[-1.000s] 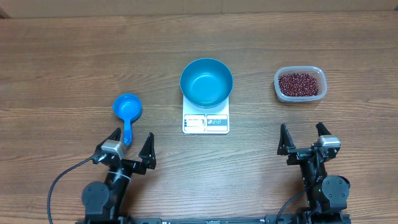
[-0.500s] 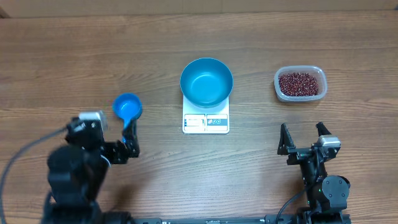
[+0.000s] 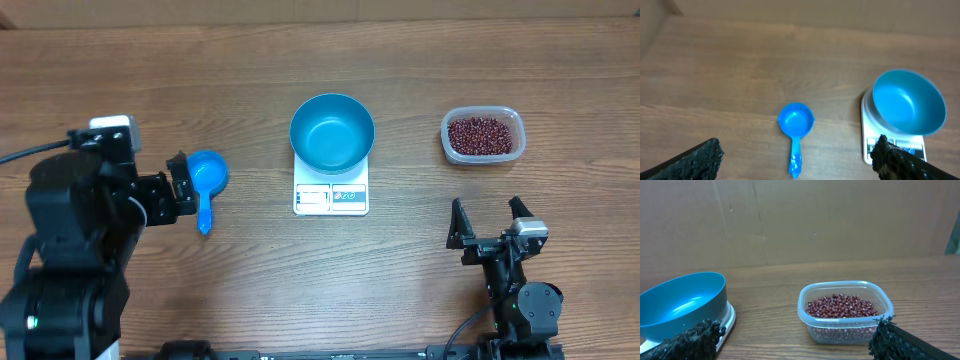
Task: Scoop item into bowl and weigh 150g on scale
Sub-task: 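Move the left gripper down over the blue scoop handle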
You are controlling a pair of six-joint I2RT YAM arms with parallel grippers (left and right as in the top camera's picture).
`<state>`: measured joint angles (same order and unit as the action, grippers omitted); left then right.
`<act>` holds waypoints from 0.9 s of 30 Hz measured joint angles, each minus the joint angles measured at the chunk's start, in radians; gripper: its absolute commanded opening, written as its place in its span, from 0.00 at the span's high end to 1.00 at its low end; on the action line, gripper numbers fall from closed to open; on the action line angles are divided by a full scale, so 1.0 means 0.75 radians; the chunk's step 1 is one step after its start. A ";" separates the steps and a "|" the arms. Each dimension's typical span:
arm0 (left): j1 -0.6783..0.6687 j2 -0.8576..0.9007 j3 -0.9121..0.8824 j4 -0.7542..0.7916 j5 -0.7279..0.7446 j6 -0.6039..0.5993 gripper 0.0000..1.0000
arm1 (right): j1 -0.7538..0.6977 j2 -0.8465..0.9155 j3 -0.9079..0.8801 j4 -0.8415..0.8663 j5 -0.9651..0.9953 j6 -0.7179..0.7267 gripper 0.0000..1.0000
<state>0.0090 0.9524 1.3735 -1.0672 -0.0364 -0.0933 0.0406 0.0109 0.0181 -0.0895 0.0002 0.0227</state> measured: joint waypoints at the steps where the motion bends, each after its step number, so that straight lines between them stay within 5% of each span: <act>1: 0.000 0.014 0.000 -0.007 0.005 0.000 0.00 | 0.000 0.000 0.000 -0.001 0.000 -0.001 0.00; 19: 0.000 0.396 0.000 -0.022 0.134 -0.001 0.00 | 0.000 0.000 0.000 -0.001 0.000 0.001 0.00; 27: 0.000 0.480 -0.049 -0.043 0.020 -0.173 0.01 | 0.000 0.000 0.000 -0.002 0.001 0.000 0.00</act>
<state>0.0090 1.3125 1.3369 -1.0992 -0.0216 -0.2234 0.0406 0.0109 0.0181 -0.0906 0.0010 0.0227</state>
